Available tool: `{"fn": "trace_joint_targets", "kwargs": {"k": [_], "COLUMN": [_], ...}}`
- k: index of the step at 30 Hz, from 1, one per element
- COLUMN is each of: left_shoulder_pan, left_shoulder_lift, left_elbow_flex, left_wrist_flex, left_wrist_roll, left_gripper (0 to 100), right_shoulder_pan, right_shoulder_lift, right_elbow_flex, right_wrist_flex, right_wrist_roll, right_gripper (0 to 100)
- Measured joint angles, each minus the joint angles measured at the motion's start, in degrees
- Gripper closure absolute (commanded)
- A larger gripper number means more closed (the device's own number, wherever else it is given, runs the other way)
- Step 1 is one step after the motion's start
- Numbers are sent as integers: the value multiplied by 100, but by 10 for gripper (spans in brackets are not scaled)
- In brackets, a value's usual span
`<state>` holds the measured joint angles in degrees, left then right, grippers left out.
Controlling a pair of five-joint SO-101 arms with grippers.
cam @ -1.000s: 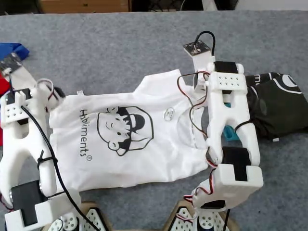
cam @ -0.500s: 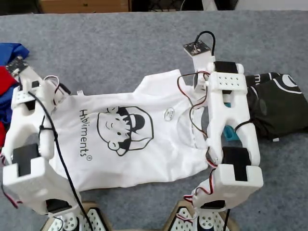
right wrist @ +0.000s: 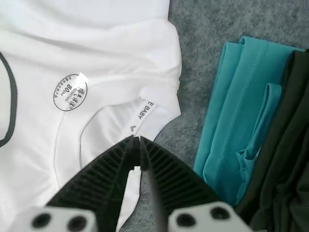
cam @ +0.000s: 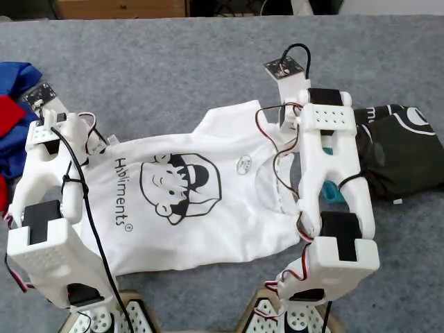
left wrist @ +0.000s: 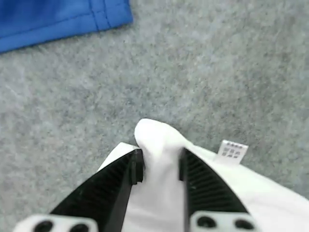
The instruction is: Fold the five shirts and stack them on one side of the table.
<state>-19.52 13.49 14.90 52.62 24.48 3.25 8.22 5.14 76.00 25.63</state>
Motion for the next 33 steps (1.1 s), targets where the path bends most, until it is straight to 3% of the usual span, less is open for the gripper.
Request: {"fn": "trace_joint_targets", "kwargs": {"k": [8, 16, 22, 25, 33], "left_shoulder_pan": [-9, -167, -167, -176, -360], "left_shoulder_lift": [0, 0, 0, 0, 0], "left_elbow_flex": [-141, -800, -818, -818, -818], "left_wrist_flex": [-712, -809, -826, -844, -844], "left_wrist_roll": [-396, -932, -1064, -1064, -1064], "left_gripper": [939, 938, 797, 787, 784], "right_shoulder_pan": [9, 9, 9, 9, 9], "right_shoulder_lift": [0, 0, 0, 0, 554], "right_elbow_flex": [0, 62, 114, 114, -712], "right_wrist_flex": [-9, -756, -1257, -1301, -1301], "right_wrist_roll": [0, -9, -44, -255, -818], "right_gripper": [983, 983, 982, 982, 815]}}
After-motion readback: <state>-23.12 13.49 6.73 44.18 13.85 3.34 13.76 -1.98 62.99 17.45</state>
